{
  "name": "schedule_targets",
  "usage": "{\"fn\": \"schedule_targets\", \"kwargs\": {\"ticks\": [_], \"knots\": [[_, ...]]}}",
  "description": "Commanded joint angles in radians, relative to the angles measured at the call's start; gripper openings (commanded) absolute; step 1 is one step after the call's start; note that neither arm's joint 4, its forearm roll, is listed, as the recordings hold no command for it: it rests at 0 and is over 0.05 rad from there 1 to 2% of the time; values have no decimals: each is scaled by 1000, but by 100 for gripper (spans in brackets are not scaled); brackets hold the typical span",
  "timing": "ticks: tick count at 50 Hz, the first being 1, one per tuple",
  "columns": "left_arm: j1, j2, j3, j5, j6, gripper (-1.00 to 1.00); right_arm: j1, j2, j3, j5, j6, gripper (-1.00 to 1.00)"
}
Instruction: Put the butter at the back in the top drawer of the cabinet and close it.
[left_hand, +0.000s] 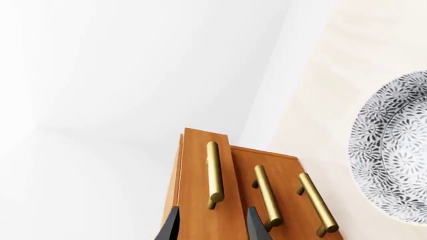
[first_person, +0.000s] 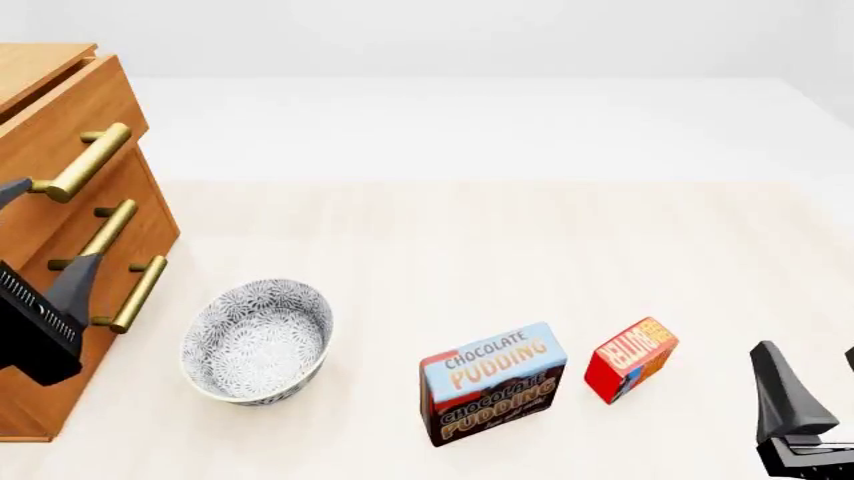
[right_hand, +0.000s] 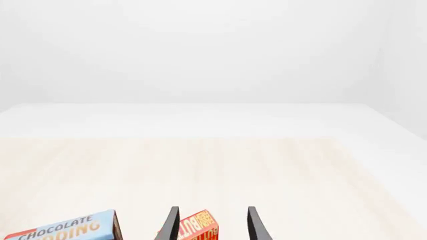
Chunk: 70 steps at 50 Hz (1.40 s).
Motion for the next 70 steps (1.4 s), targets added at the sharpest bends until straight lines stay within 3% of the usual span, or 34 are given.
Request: {"fn": "schedule_targets", "kwargs": {"ticks": [1, 70], "knots": [[6, 20, -10, -13, 20, 100, 0, 0, 0, 0, 0, 100], [52, 232, -69, -140, 24, 100, 0, 0, 0, 0, 0, 100]]}}
